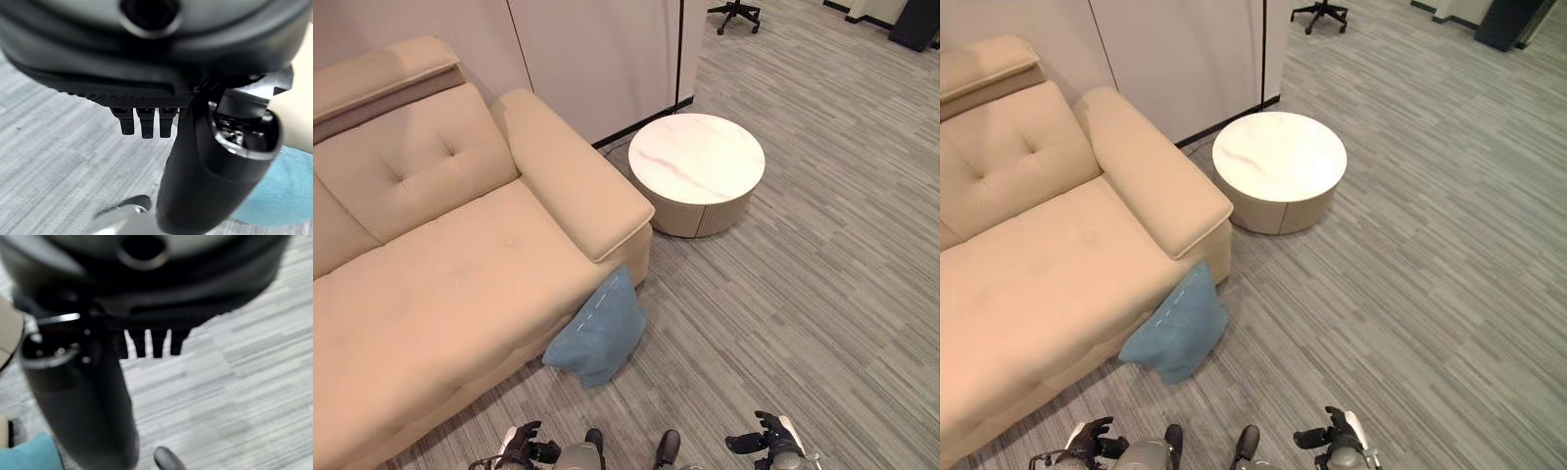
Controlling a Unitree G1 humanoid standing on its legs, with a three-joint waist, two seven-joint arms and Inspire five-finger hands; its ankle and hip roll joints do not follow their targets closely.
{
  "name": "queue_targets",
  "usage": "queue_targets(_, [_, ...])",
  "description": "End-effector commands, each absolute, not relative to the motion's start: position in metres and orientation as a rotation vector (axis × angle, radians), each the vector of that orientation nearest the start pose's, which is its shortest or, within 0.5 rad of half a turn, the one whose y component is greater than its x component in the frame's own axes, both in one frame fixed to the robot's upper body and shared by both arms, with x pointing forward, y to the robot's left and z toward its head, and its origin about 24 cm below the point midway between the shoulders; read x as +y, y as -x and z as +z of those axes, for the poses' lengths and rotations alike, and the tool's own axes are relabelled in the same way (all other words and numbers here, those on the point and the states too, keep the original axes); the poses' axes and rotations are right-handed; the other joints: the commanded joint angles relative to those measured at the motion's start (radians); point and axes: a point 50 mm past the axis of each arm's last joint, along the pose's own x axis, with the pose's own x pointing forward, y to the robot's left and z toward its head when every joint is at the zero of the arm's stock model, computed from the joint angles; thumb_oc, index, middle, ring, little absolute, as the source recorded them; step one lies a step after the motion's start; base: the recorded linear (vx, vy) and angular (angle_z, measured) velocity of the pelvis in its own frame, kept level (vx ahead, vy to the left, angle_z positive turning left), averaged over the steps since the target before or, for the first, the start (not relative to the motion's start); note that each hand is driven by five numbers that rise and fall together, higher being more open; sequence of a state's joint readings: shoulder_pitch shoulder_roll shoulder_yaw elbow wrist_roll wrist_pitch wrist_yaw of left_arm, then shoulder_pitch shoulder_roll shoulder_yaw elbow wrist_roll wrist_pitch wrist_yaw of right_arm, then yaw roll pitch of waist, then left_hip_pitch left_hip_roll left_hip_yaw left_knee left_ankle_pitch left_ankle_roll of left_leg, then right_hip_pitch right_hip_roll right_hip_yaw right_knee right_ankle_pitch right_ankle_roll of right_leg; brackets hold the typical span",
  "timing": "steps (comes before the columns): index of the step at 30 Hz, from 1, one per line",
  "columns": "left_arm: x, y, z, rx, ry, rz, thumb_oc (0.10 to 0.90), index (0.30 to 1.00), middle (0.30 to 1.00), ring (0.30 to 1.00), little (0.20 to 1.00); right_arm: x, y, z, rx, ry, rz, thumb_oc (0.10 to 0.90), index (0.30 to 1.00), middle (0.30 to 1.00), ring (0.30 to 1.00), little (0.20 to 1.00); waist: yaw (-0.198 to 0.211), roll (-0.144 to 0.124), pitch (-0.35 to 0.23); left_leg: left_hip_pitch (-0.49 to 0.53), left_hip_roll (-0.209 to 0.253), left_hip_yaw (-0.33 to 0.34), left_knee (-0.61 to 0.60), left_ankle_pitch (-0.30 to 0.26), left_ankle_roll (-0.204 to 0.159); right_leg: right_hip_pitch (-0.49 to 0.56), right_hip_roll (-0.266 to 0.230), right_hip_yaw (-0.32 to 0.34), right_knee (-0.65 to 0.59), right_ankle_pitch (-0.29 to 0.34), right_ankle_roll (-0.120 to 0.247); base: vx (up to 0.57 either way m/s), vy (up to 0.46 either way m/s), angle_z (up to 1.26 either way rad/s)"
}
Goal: Pick up all the scattered cushions and arrange them neatly on the sofa.
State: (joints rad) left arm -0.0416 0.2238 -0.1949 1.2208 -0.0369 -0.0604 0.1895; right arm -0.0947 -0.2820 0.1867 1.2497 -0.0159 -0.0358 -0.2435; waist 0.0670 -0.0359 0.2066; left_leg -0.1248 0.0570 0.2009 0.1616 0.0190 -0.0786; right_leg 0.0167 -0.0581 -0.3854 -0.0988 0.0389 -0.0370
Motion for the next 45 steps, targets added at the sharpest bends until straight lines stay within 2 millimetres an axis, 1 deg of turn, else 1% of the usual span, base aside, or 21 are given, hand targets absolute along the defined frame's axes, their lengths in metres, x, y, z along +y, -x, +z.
queue_targets(1, [0.228,-0.112,-0.156,1.104,-0.416,0.114,0.800,0.900,0.900,0.900,0.900,-0.271,-0.121,-0.141,1.086,0.559,-0.246,0.800,0.900,0.900,0.900,0.900,0.010,-0.010,-0.016,-0.021,-0.036,0.003,-0.081,-0.015,0.038,0.055,-0.014,0.050,0.061,-0.097,0.128,0.21,0.073,0.21])
queue_targets(3, [0.232,-0.109,-0.156,1.115,-0.423,0.126,0.800,0.900,0.900,0.900,0.900,-0.265,-0.118,-0.144,1.094,0.558,-0.224,0.800,0.900,0.900,0.900,0.900,0.011,-0.017,-0.028,-0.004,-0.052,-0.028,-0.094,-0.014,0.044,0.059,-0.010,0.052,0.073,-0.104,0.130,0.18,0.061,-0.18])
queue_targets(4, [0.232,-0.109,-0.156,1.115,-0.423,0.127,0.800,0.900,0.900,0.900,0.900,-0.265,-0.118,-0.144,1.093,0.558,-0.224,0.800,0.900,0.900,0.900,0.900,0.010,-0.017,-0.030,-0.007,-0.052,-0.029,-0.095,-0.012,0.044,0.055,-0.010,0.052,0.072,-0.102,0.130,0.12,0.042,-0.52])
queue_targets(6, [0.236,-0.110,-0.154,1.107,-0.413,0.147,0.800,0.900,0.900,0.900,0.900,-0.260,-0.118,-0.145,1.091,0.543,-0.212,0.800,0.900,0.900,0.900,0.900,0.016,-0.024,-0.047,0.027,-0.060,-0.025,-0.115,-0.018,0.053,0.054,-0.015,0.060,0.095,-0.110,0.135,0.12,0.044,-0.39])
queue_targets(13, [0.240,-0.106,-0.154,1.116,-0.411,0.157,0.800,0.900,0.900,0.900,0.900,-0.257,-0.119,-0.146,1.089,0.515,-0.211,0.800,0.900,0.900,0.900,0.900,0.019,-0.024,-0.076,0.102,-0.075,-0.013,-0.171,-0.026,0.063,0.074,-0.019,0.060,0.110,-0.115,0.146,0.10,0.038,0.02])
queue_targets(14, [0.220,-0.105,-0.160,1.129,-0.372,0.135,0.800,0.900,0.900,0.900,0.900,-0.269,-0.101,-0.147,1.132,0.468,-0.320,0.800,0.900,0.900,0.900,0.900,-0.016,0.008,-0.077,0.145,0.040,0.082,-0.140,-0.006,-0.005,0.107,-0.053,-0.012,0.012,-0.053,0.168,0.07,0.029,-0.07])
queue_targets(18, [0.222,-0.102,-0.160,1.137,-0.376,0.136,0.800,0.900,0.900,0.900,0.900,-0.268,-0.102,-0.148,1.138,0.479,-0.308,0.800,0.900,0.900,0.900,0.900,-0.010,0.009,-0.081,0.169,0.030,0.074,-0.152,-0.019,0.001,0.124,-0.052,-0.014,0.012,-0.058,0.167,0.07,0.036,-0.02])
queue_targets(24, [0.228,-0.099,-0.160,1.146,-0.382,0.150,0.800,0.900,0.900,0.900,0.900,-0.269,-0.104,-0.147,1.137,0.489,-0.294,0.800,0.900,0.900,0.900,0.900,0.001,0.003,-0.085,0.167,0.020,0.064,-0.149,-0.034,0.009,0.130,-0.056,-0.020,0.016,-0.065,0.170,0.04,0.030,0.00])
queue_targets(28, [0.233,-0.099,-0.158,1.145,-0.386,0.165,0.800,0.900,0.900,0.900,0.900,-0.269,-0.108,-0.146,1.129,0.511,-0.277,0.800,0.900,0.900,0.900,0.900,0.019,-0.003,-0.083,0.151,0.010,0.047,-0.128,-0.057,0.026,0.112,-0.070,-0.026,0.072,-0.082,0.171,0.03,0.064,0.05])
queue_targets(29, [0.235,-0.101,-0.158,1.138,-0.384,0.173,0.800,0.900,0.900,0.900,0.900,-0.269,-0.110,-0.145,1.125,0.519,-0.268,0.800,0.900,0.900,0.900,0.900,0.034,-0.005,-0.078,0.143,0.000,0.028,-0.119,-0.070,0.039,0.087,-0.084,-0.027,0.136,-0.094,0.172,0.01,0.122,0.07])
queue_targets(30, [0.238,-0.105,-0.156,1.127,-0.386,0.184,0.800,0.900,0.900,0.900,0.900,-0.268,-0.115,-0.145,1.114,0.527,-0.255,0.800,0.900,0.900,0.900,0.900,0.048,-0.005,-0.064,0.136,-0.010,0.005,-0.105,-0.083,0.056,0.040,-0.108,-0.023,0.233,-0.093,0.184,0.01,0.196,0.02])
queue_targets(31, [0.242,-0.107,-0.154,1.119,-0.389,0.194,0.800,0.900,0.900,0.900,0.900,-0.267,-0.120,-0.143,1.101,0.537,-0.240,0.800,0.900,0.900,0.900,0.900,0.052,-0.002,-0.045,0.127,-0.019,-0.021,-0.091,-0.092,0.078,-0.033,-0.136,-0.001,0.374,-0.078,0.207,-0.04,0.206,-0.06])
queue_targets(32, [0.246,-0.111,-0.152,1.105,-0.392,0.213,0.800,0.900,0.900,0.900,0.900,-0.266,-0.128,-0.141,1.079,0.546,-0.229,0.800,0.900,0.900,0.900,0.900,0.052,0.009,-0.024,0.115,-0.022,-0.041,-0.081,-0.089,0.095,-0.115,-0.138,0.039,0.508,-0.063,0.219,-0.01,0.164,0.04])
queue_targets(33, [0.248,-0.111,-0.151,1.104,-0.393,0.223,0.800,0.900,0.900,0.900,0.900,-0.266,-0.129,-0.141,1.073,0.544,-0.226,0.800,0.900,0.900,0.900,0.900,0.054,0.010,-0.019,0.124,-0.029,-0.048,-0.086,-0.093,0.099,-0.129,-0.133,0.063,0.526,-0.071,0.220,0.04,0.085,0.18])
queue_targets(36, [0.249,-0.112,-0.151,1.097,-0.388,0.233,0.800,0.900,0.900,0.900,0.900,-0.265,-0.129,-0.141,1.076,0.560,-0.209,0.800,0.900,0.900,0.900,0.900,0.061,0.009,-0.022,0.151,-0.041,-0.081,-0.125,-0.091,0.092,-0.123,-0.122,0.094,0.415,-0.090,0.198,0.13,-0.076,0.25])
queue_targets(37, [0.249,-0.114,-0.150,1.090,-0.391,0.231,0.800,0.900,0.900,0.900,0.900,-0.266,-0.130,-0.140,1.073,0.568,-0.205,0.800,0.900,0.900,0.900,0.900,0.056,0.008,-0.023,0.150,-0.041,-0.095,-0.131,-0.087,0.087,-0.131,-0.116,0.113,0.372,-0.084,0.192,0.15,-0.224,0.30])
queue_targets(38, [0.250,-0.118,-0.148,1.074,-0.403,0.219,0.800,0.900,0.900,0.900,0.900,-0.268,-0.129,-0.140,1.077,0.576,-0.200,0.800,0.900,0.900,0.900,0.900,0.050,-0.006,-0.020,0.151,-0.053,-0.126,-0.117,-0.098,0.079,-0.106,-0.096,0.176,0.265,-0.084,0.185,0.15,-0.235,0.48])
queue_targets(39, [0.250,-0.117,-0.149,1.079,-0.402,0.223,0.800,0.900,0.900,0.900,0.900,-0.267,-0.128,-0.141,1.083,0.577,-0.198,0.800,0.900,0.900,0.900,0.900,0.049,-0.009,-0.022,0.146,-0.054,-0.134,-0.114,-0.099,0.076,-0.113,-0.089,0.187,0.262,-0.081,0.182,0.17,-0.272,0.78])
queue_targets(42, [0.247,-0.119,-0.149,1.079,-0.396,0.214,0.800,0.900,0.900,0.900,0.900,-0.272,-0.128,-0.139,1.080,0.595,-0.209,0.800,0.900,0.900,0.900,0.900,0.057,-0.021,-0.020,0.118,-0.045,-0.163,-0.061,-0.100,0.041,-0.065,-0.081,0.145,0.204,-0.084,0.164,0.09,-0.258,1.03])
queue_targets(43, [0.245,-0.119,-0.150,1.078,-0.391,0.207,0.800,0.900,0.900,0.900,0.900,-0.274,-0.129,-0.138,1.073,0.592,-0.220,0.800,0.900,0.900,0.900,0.900,0.054,-0.025,-0.021,0.096,-0.034,-0.160,-0.036,-0.096,0.025,-0.047,-0.080,0.121,0.179,-0.086,0.160,0.08,-0.251,0.98])
queue_targets(45, [0.242,-0.116,-0.152,1.093,-0.392,0.195,0.800,0.900,0.900,0.900,0.900,-0.277,-0.129,-0.137,1.067,0.588,-0.233,0.800,0.900,0.900,0.900,0.900,0.047,-0.024,-0.017,0.067,-0.007,-0.144,0.008,-0.081,0.008,-0.017,-0.069,0.084,0.157,-0.096,0.141,0.05,-0.200,1.05])
